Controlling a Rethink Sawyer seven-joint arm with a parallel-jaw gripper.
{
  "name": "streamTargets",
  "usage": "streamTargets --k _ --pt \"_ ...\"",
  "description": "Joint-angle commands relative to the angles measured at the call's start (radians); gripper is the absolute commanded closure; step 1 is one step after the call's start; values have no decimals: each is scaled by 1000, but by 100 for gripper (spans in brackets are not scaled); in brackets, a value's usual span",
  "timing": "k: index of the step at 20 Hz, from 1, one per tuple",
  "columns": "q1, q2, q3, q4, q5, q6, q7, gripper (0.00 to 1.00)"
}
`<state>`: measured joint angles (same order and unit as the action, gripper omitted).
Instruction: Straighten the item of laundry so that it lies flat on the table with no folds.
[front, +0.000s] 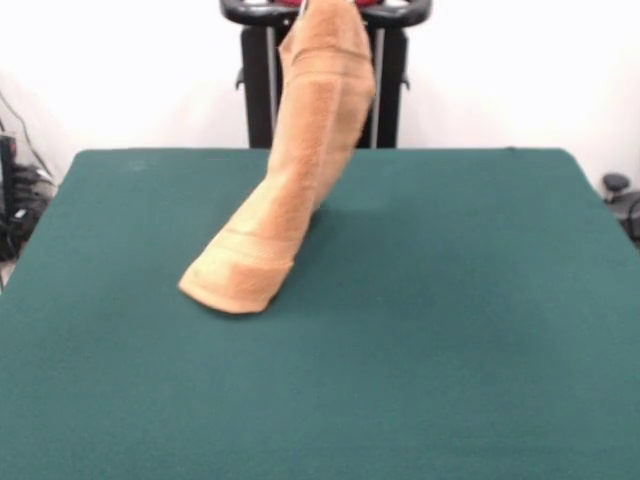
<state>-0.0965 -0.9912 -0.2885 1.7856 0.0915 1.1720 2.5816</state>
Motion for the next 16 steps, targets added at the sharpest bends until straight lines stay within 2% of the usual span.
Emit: streamTargets --k 1,8,12,14,16 --pt "2 74 -23 145 68 102 256 100" --pt "-24 81 -18 147 7 -10 142 100" --pt "-25 80 -8 142 8 -20 123 100" --pt "-46 103 16 100 -56 -83 31 100" --pt "-47 121 30 41 -97 -64 4 100"
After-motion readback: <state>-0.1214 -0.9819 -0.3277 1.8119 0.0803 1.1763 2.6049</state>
